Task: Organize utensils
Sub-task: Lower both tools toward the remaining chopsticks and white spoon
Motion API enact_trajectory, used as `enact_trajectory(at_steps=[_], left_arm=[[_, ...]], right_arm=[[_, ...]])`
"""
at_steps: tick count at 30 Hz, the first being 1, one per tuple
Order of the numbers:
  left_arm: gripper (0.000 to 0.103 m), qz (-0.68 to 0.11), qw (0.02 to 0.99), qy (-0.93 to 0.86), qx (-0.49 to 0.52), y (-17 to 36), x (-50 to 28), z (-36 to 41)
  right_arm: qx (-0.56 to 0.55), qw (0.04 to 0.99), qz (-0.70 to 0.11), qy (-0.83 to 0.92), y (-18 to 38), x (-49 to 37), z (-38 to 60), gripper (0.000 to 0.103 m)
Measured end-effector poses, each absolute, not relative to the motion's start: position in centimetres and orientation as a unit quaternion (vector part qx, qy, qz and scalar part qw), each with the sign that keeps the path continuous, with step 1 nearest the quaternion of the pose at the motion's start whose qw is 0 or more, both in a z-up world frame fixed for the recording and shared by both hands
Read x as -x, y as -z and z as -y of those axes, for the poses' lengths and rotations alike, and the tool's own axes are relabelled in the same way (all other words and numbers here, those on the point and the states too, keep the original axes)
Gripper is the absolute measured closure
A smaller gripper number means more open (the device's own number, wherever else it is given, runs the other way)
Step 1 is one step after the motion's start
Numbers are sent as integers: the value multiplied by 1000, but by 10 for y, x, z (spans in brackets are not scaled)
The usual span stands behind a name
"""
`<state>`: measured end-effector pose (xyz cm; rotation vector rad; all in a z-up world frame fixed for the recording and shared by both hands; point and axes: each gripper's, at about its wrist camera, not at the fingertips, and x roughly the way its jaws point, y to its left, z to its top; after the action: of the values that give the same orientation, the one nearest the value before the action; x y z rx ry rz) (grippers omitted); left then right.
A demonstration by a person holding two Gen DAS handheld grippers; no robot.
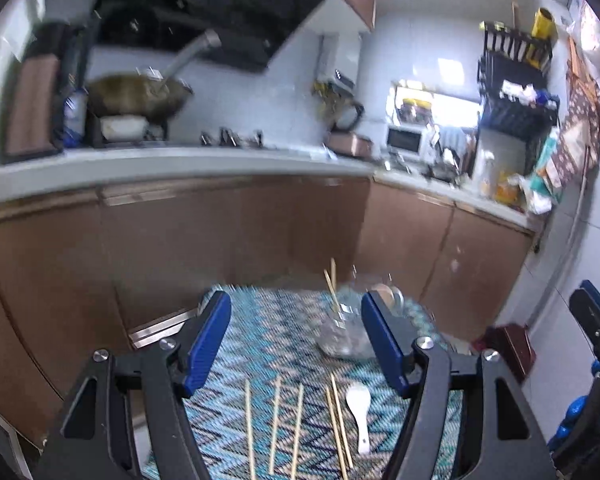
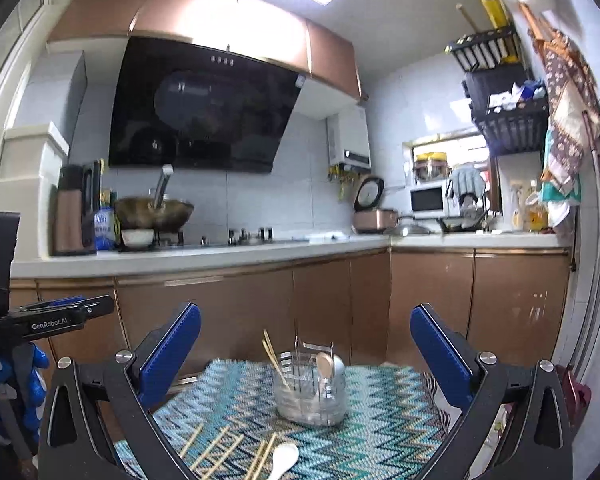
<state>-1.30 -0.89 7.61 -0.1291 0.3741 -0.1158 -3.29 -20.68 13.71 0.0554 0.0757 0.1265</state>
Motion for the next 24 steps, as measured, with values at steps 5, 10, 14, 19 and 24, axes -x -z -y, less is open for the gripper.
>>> enact_trajectory(at_steps=[5, 10, 14, 19, 24], left_arm=[[38, -267, 956, 99, 71, -40, -26, 21], [39, -355, 921, 129, 97, 7, -67, 28], [50, -423, 883, 158, 127, 45, -98, 35], [60, -488, 841, 188, 141, 77, -133, 49], [71, -543, 808, 191, 129, 107, -166, 66]], right_arm=[[-44, 991, -102, -75, -110, 1, 217, 0], [-62, 980, -166, -88, -79, -31, 232, 1], [-66, 970, -215, -92, -53, -56, 239, 16], [-70, 950, -280, -122, -17, -88, 244, 31], [-67, 922, -342, -168, 19, -123, 238, 57]])
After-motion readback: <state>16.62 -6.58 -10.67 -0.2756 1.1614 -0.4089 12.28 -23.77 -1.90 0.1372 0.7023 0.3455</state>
